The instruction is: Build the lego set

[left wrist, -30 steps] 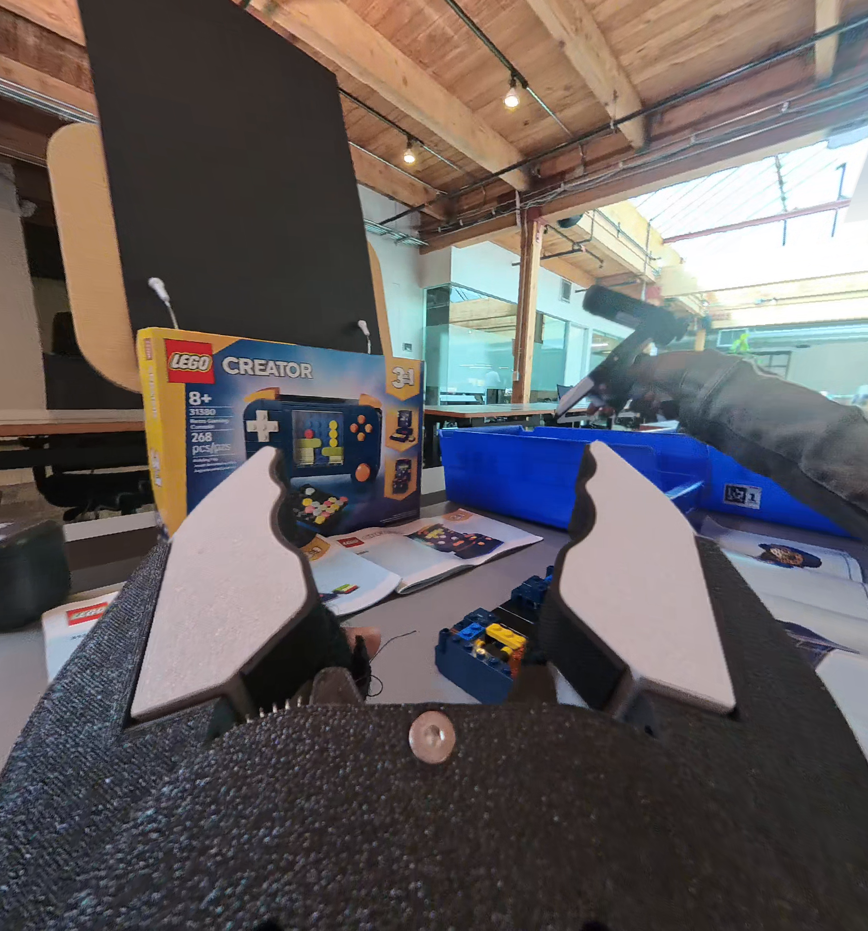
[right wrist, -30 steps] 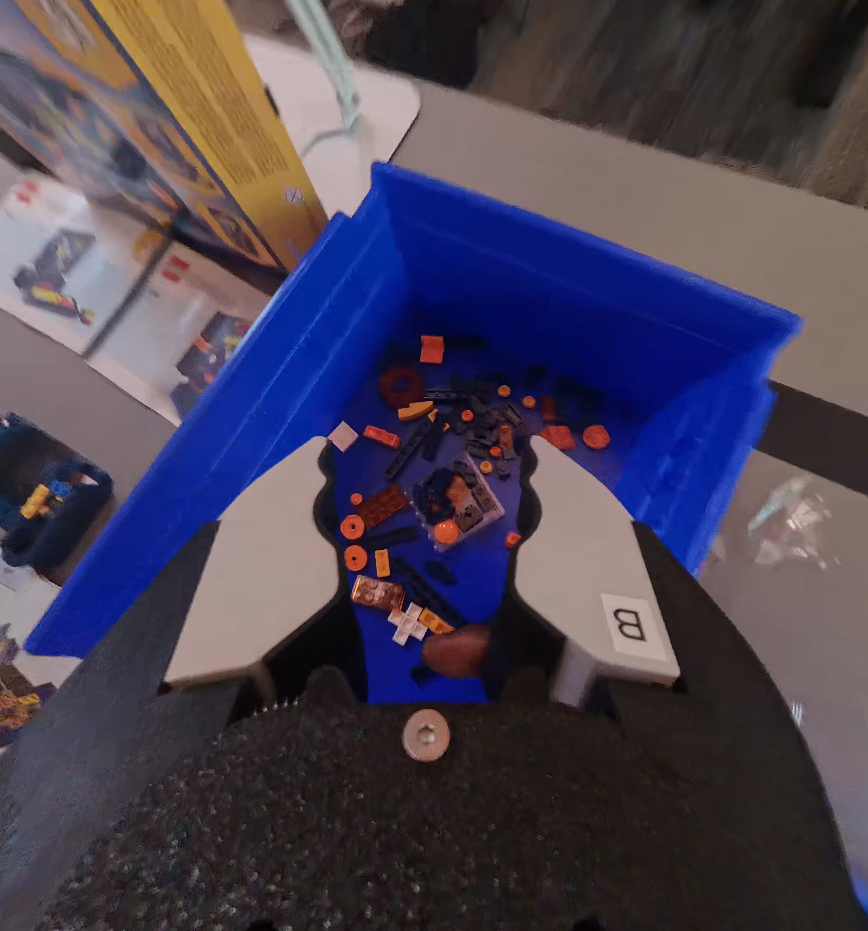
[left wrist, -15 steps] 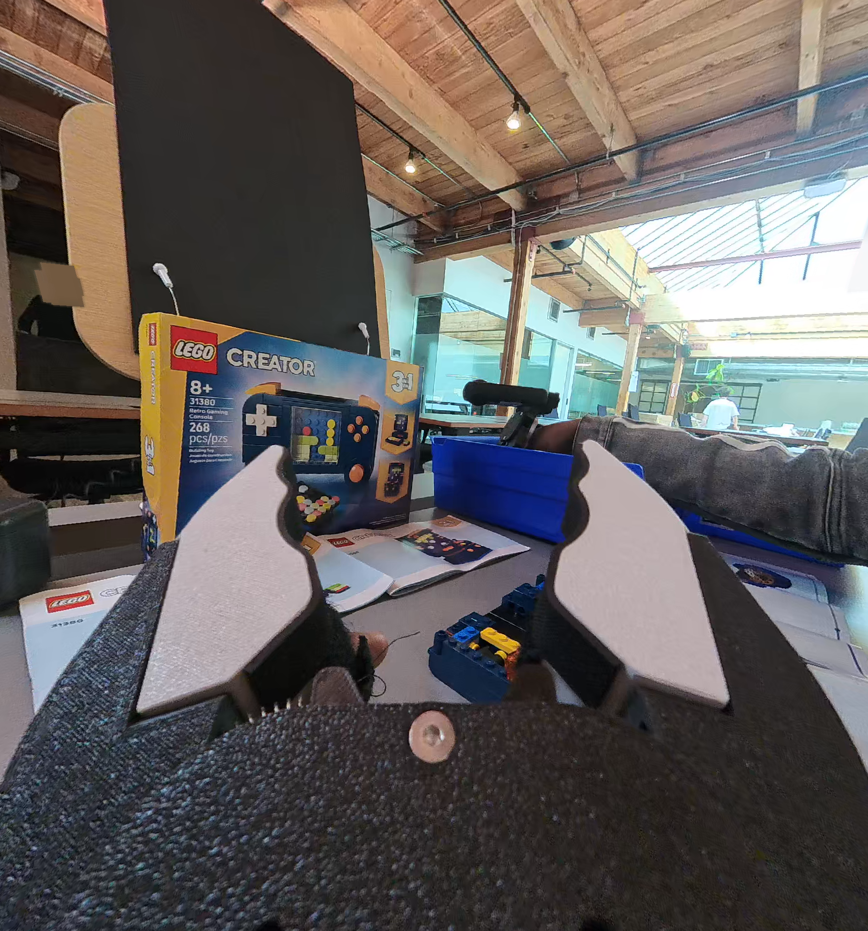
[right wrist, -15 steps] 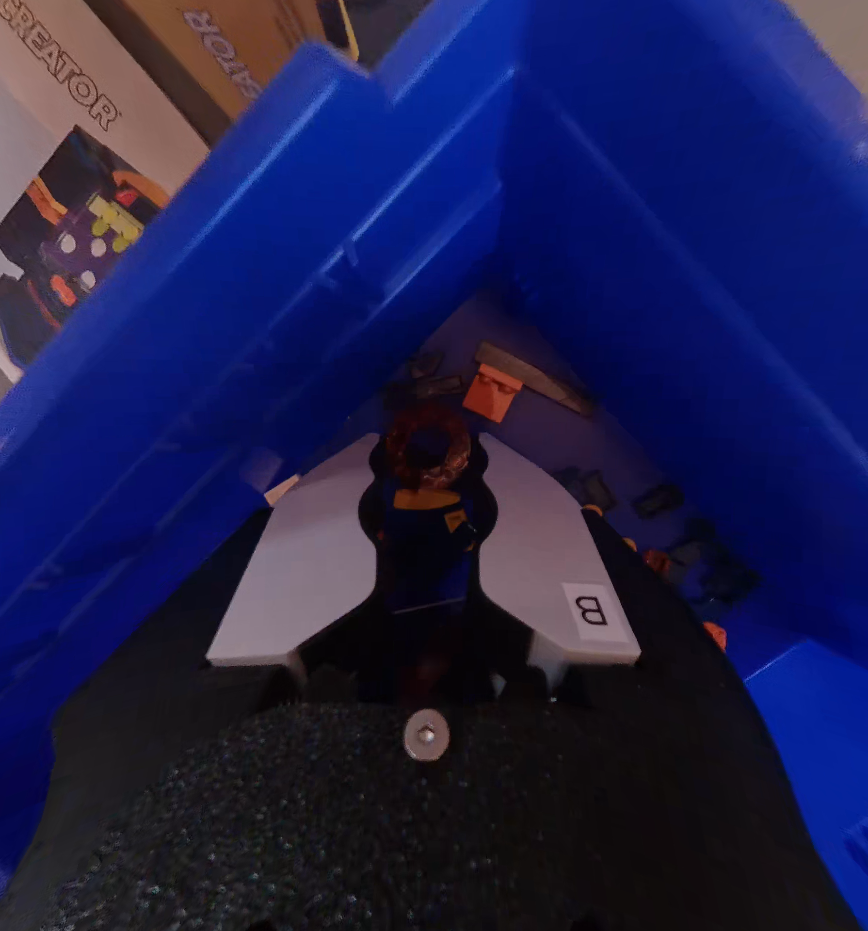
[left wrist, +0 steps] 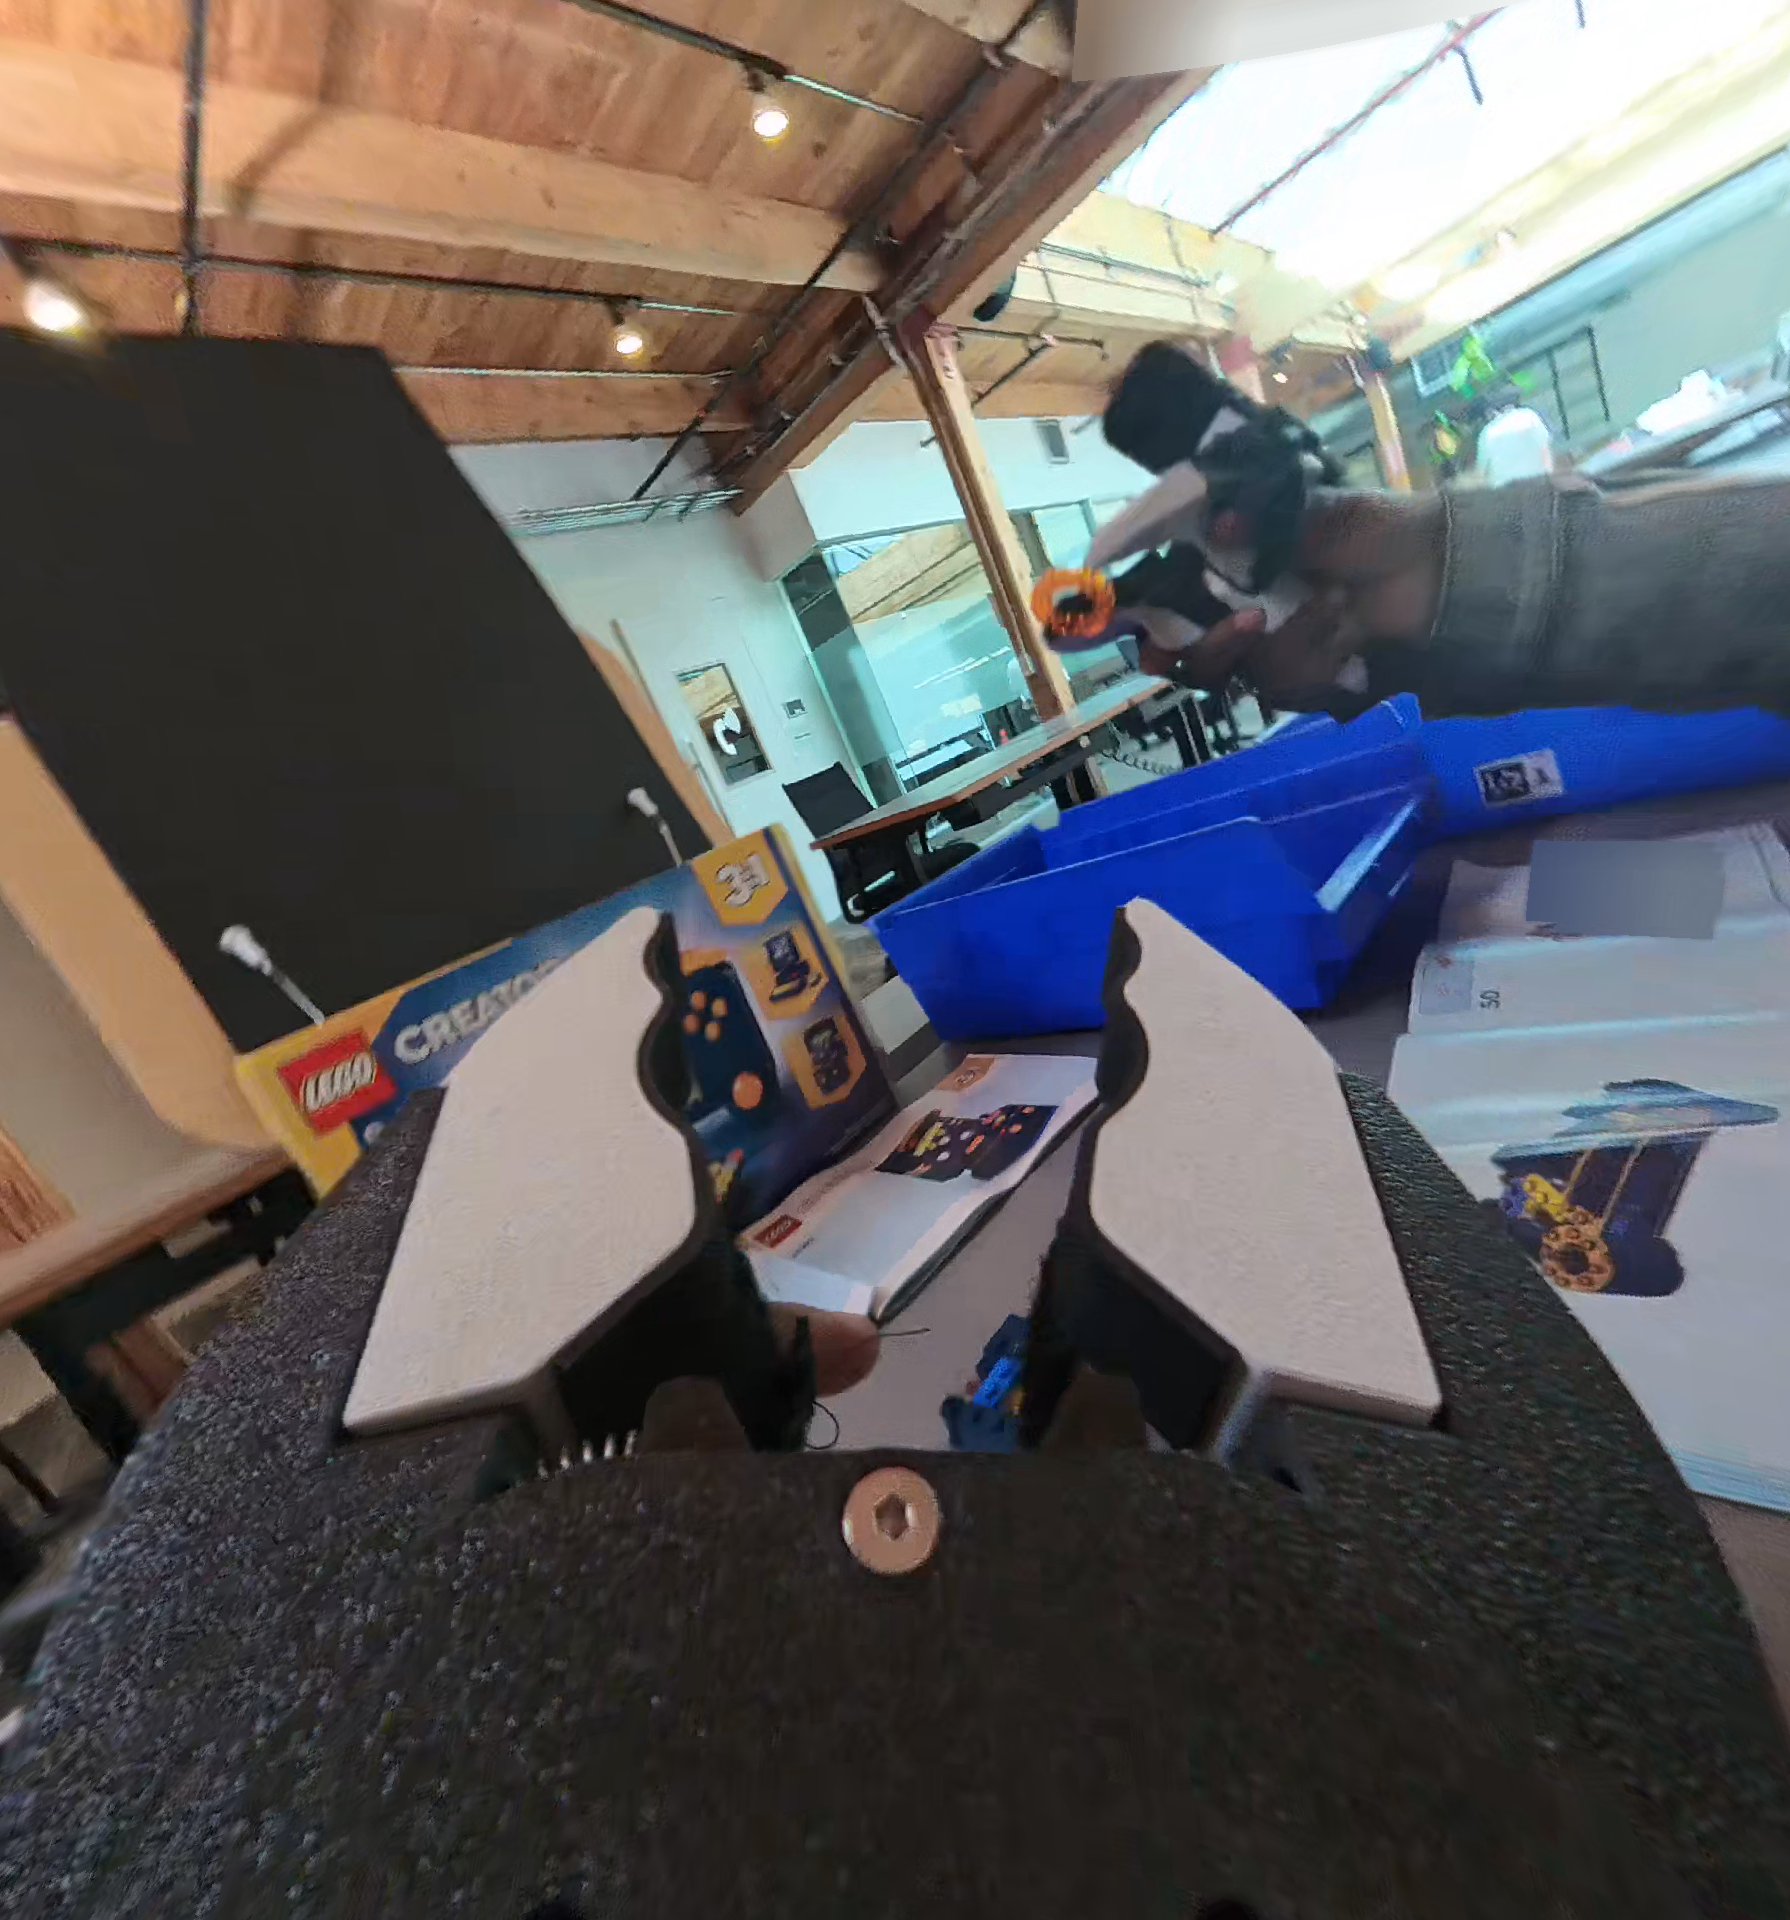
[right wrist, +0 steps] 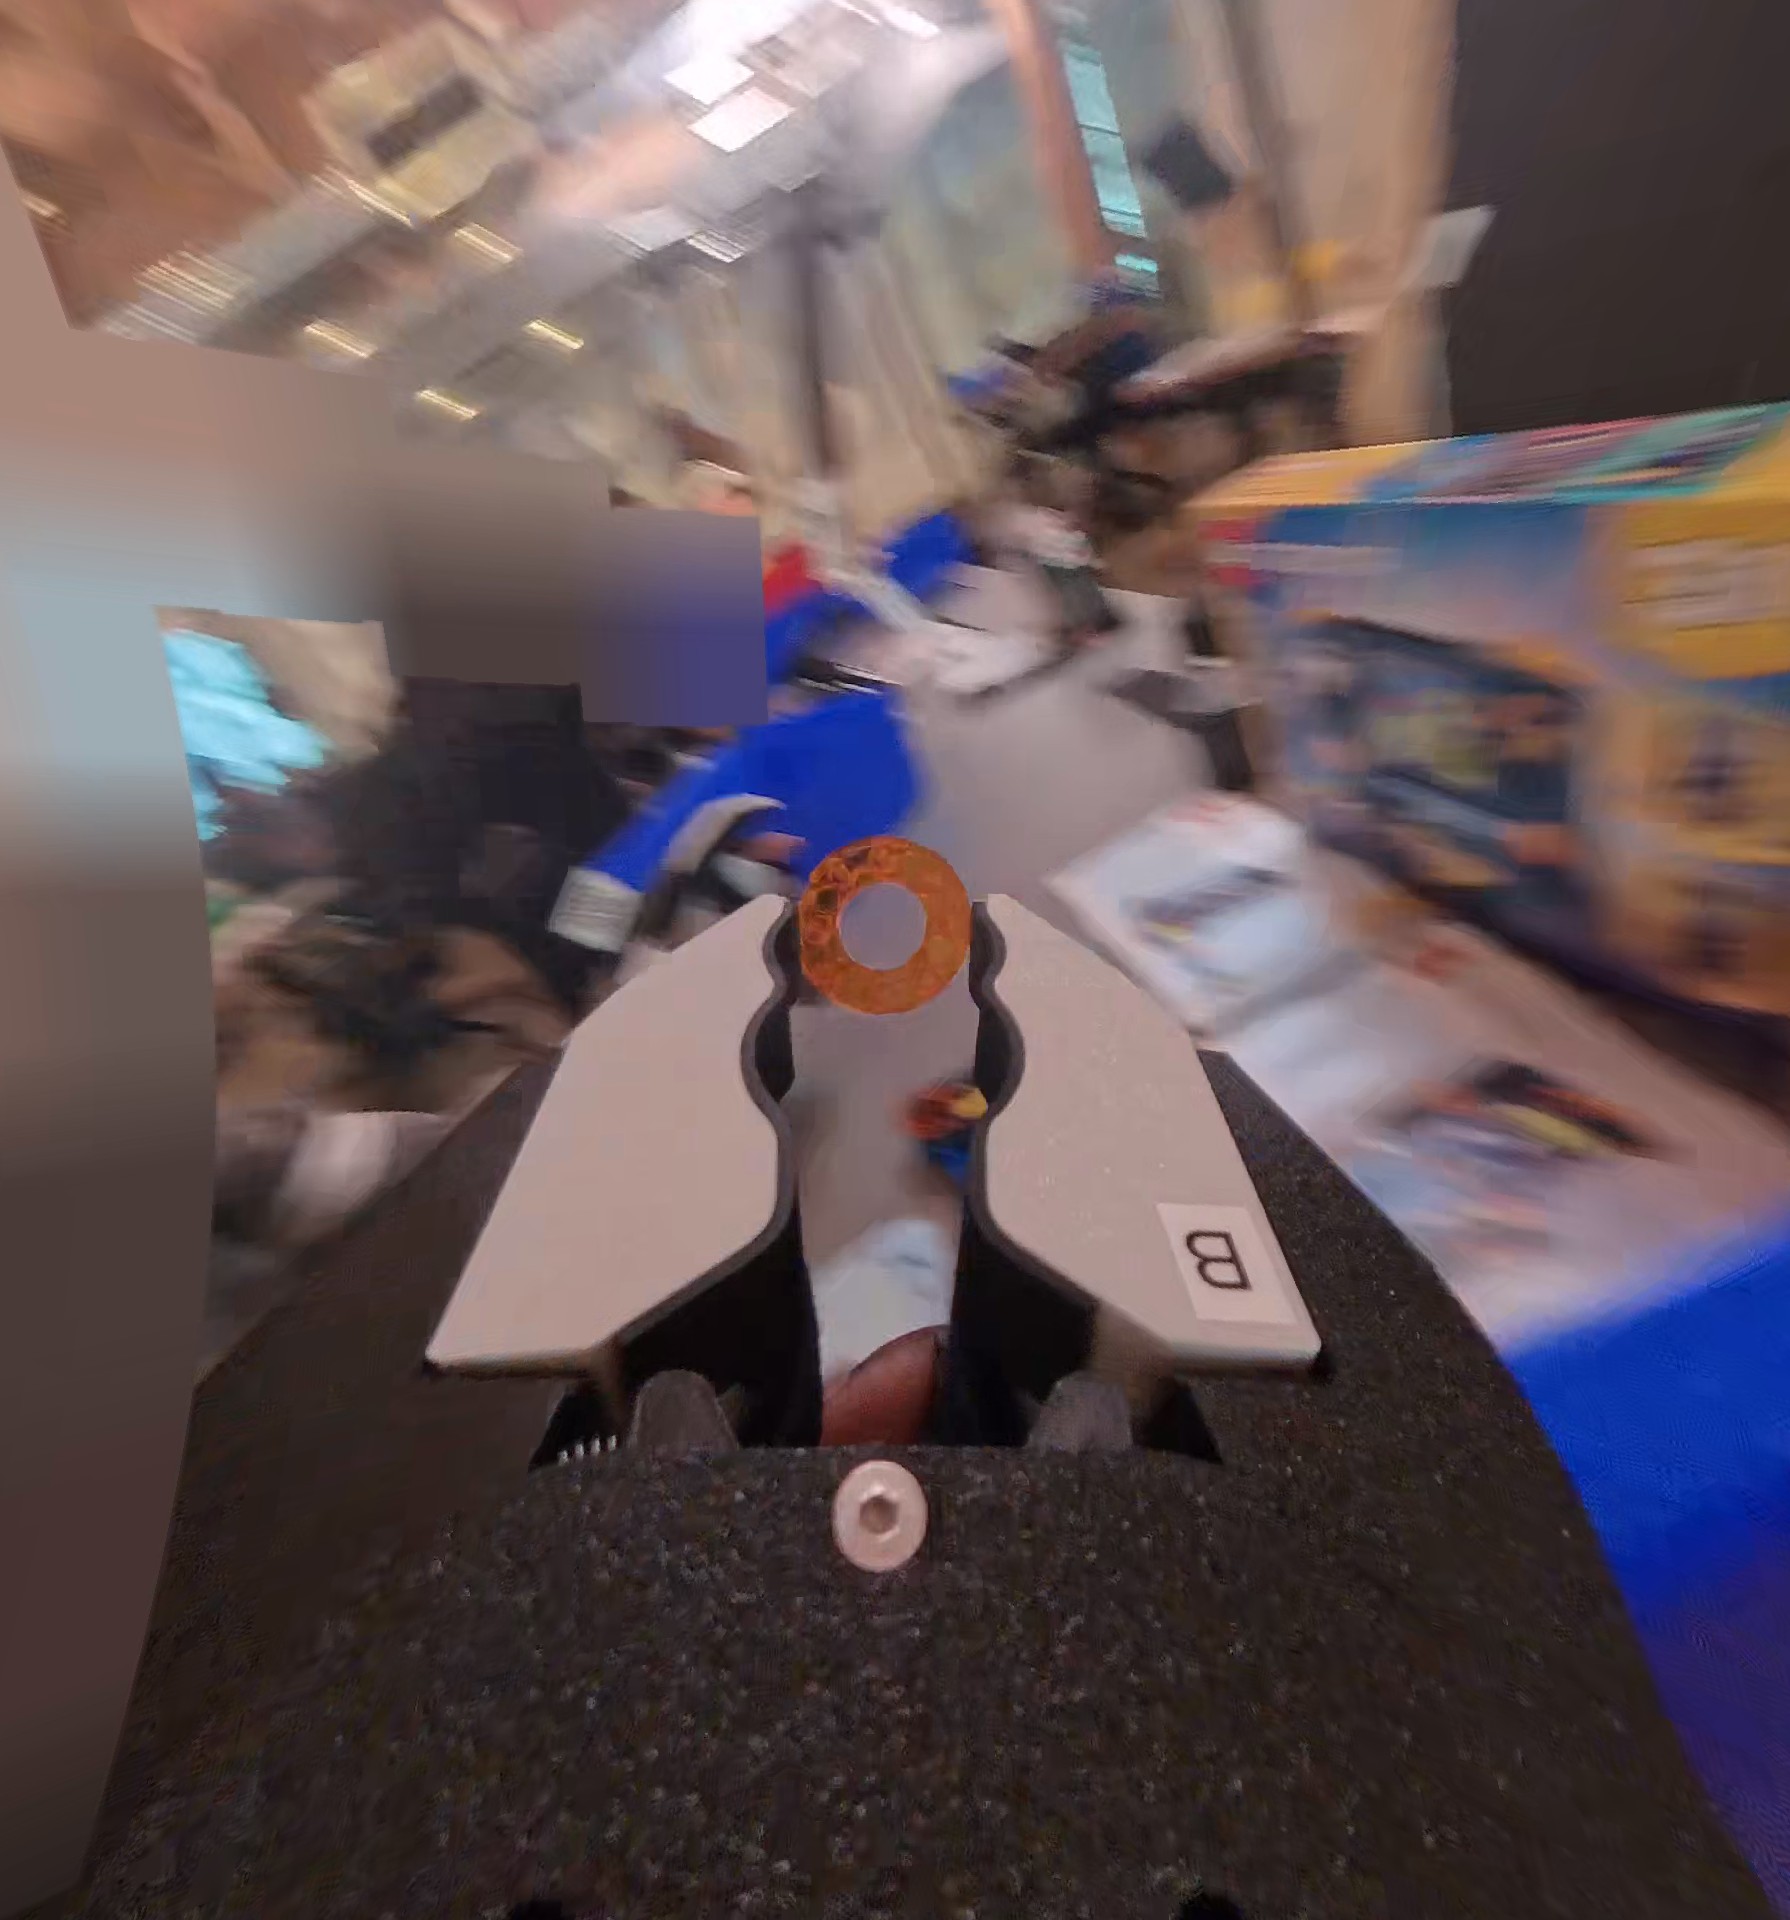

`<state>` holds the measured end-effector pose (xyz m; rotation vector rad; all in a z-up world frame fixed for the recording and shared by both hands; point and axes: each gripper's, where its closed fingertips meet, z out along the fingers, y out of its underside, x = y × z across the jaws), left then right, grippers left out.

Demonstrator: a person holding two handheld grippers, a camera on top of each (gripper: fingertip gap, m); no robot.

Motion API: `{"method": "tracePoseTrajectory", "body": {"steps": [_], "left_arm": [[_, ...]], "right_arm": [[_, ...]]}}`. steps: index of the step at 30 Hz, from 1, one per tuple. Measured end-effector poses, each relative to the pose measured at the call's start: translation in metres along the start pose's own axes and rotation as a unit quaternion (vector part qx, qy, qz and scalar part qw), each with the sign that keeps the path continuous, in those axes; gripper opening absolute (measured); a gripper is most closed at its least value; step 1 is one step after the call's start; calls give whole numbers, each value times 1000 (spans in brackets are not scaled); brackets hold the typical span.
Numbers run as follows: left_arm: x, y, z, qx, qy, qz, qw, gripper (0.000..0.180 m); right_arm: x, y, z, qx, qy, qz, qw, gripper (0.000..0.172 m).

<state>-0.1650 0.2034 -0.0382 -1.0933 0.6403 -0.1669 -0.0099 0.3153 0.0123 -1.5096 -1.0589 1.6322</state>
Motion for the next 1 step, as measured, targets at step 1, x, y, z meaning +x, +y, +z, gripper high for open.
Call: {"method": "tracePoseTrajectory", "body": {"steps": [1], "left_arm": [[10, -8, 6, -7, 15, 16, 1000, 70]], "right_arm": [[-33, 5, 7, 22, -75, 43, 996, 30]]}}
